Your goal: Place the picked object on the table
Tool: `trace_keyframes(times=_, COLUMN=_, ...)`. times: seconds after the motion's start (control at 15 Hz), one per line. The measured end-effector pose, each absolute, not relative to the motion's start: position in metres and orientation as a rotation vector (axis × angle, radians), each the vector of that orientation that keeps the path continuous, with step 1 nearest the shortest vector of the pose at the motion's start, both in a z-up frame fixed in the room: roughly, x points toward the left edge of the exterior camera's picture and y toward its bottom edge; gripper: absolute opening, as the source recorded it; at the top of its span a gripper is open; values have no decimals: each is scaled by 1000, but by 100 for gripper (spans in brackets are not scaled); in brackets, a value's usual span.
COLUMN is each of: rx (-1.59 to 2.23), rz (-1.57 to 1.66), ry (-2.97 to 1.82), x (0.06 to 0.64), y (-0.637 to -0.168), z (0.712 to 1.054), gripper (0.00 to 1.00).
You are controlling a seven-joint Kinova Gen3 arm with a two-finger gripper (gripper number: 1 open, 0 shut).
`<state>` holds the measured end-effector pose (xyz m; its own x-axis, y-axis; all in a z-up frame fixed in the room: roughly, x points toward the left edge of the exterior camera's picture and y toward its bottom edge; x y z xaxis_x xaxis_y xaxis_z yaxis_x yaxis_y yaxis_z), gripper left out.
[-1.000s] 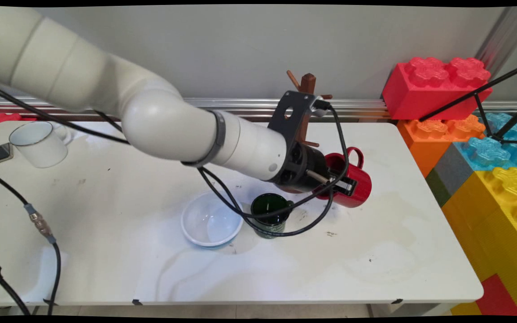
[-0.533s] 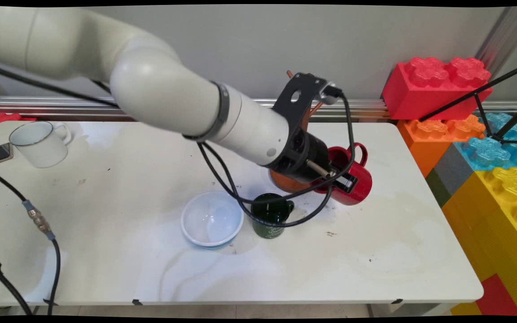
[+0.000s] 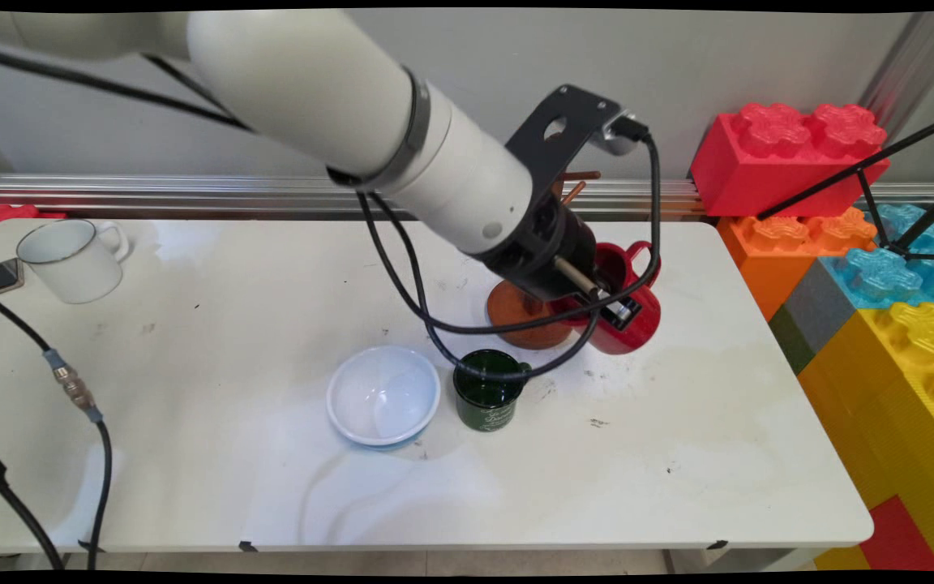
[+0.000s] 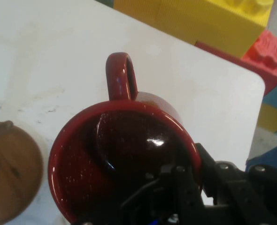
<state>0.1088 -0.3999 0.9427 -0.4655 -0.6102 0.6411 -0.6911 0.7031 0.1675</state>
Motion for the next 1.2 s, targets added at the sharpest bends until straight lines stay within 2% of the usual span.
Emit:
trace_keyframes(times=0.53, rx=926, rz=221, ry=-2433, x=123, y=-402, z=980, gripper=0)
trace_keyframes(times=1.2, rx=790, rz=292, ry=-2781, x=183, y=-400, z=1006, gripper=0)
